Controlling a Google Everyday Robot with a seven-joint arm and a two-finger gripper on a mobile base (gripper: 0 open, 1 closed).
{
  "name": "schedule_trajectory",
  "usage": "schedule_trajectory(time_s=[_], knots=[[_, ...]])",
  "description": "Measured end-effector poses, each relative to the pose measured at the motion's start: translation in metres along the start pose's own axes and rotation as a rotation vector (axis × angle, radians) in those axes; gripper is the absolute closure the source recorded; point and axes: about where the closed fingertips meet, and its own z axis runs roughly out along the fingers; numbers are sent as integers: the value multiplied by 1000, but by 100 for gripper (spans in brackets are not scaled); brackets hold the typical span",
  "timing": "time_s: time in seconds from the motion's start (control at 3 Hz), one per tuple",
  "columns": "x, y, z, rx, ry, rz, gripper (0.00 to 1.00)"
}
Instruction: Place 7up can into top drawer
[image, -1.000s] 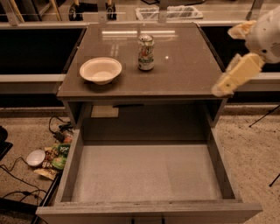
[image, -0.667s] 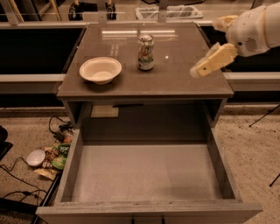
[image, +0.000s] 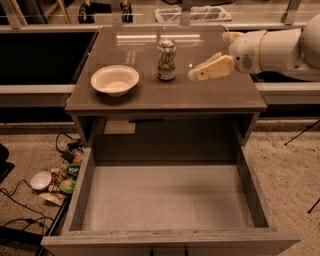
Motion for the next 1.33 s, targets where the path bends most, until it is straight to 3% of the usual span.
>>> schedule_trajectory(time_s=[0.33, 0.67, 1.33], knots=[[-1, -9, 3, 39, -10, 6, 0], [2, -3, 16, 8, -48, 11, 0], [2, 11, 111, -84, -120, 24, 0]])
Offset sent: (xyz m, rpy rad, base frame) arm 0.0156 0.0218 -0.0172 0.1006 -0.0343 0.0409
